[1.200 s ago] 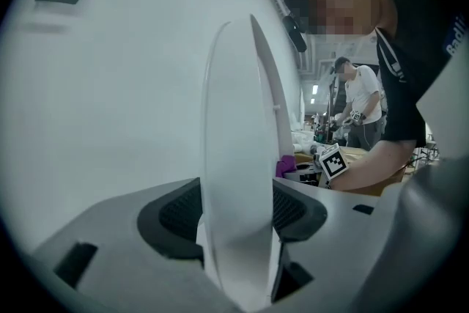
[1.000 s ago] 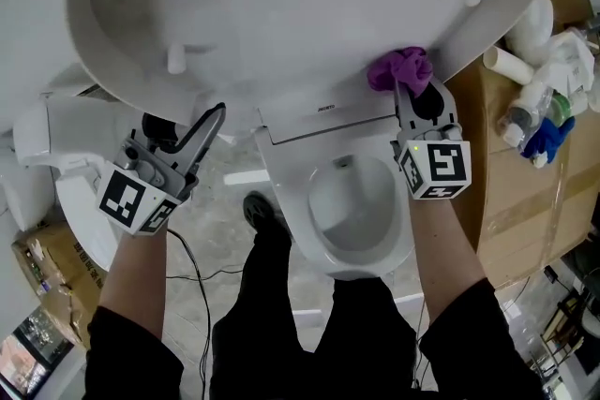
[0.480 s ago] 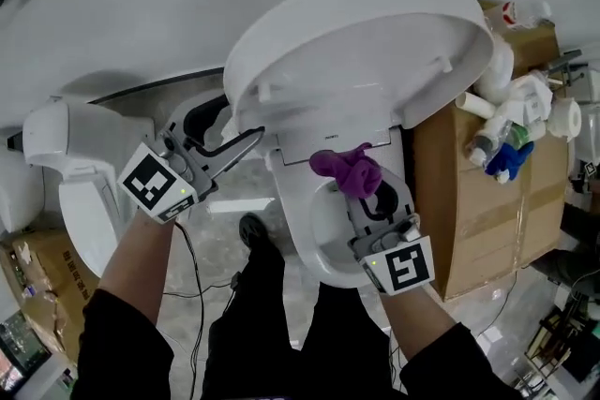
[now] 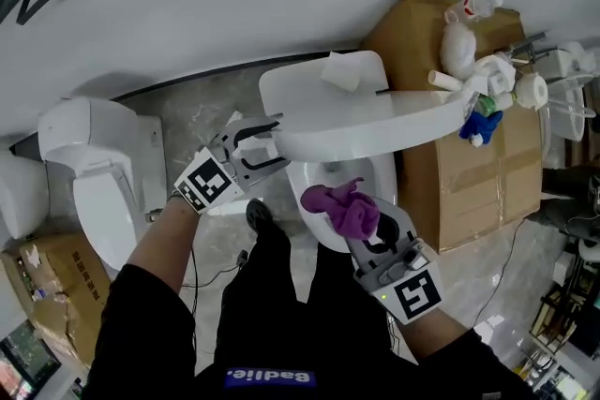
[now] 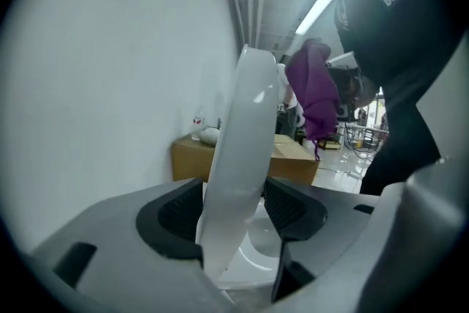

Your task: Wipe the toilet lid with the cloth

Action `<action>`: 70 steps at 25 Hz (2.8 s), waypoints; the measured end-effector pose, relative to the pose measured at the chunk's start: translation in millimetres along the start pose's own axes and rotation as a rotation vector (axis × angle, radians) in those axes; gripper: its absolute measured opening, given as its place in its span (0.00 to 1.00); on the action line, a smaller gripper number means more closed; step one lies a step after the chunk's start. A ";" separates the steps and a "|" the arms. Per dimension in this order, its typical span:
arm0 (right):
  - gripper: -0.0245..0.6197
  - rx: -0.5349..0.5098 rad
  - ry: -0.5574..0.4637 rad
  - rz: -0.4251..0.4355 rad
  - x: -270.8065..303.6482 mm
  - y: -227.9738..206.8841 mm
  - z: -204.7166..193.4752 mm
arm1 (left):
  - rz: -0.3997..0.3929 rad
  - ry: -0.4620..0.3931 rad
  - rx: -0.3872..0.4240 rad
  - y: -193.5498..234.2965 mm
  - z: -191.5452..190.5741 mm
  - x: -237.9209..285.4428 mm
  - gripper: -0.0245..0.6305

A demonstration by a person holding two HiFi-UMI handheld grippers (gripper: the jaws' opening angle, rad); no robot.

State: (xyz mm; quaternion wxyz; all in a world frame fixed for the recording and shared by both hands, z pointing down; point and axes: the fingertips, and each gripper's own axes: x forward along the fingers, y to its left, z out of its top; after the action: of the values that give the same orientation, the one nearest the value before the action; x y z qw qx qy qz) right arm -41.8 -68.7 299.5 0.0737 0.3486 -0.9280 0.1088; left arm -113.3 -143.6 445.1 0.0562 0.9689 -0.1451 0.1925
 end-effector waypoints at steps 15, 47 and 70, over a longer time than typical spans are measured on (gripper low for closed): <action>0.15 -0.131 -0.050 -0.031 -103.8 39.1 99.5 | 0.100 -0.284 -0.424 -65.0 87.6 -33.9 0.16; 0.15 -0.019 0.112 0.195 -85.0 11.4 -43.7 | 0.150 0.110 -0.477 -259.0 -85.8 86.5 0.06; 0.15 -0.436 0.607 0.181 168.7 -34.0 -305.4 | 0.399 -0.115 -0.504 -100.8 -98.6 -16.3 0.06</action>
State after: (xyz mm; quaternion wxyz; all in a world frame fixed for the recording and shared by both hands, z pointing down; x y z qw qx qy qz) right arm -126.5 -122.8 635.4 0.4074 0.1931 -0.8925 0.0132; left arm -132.3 -27.3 524.0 0.2472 0.8861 -0.3783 0.1025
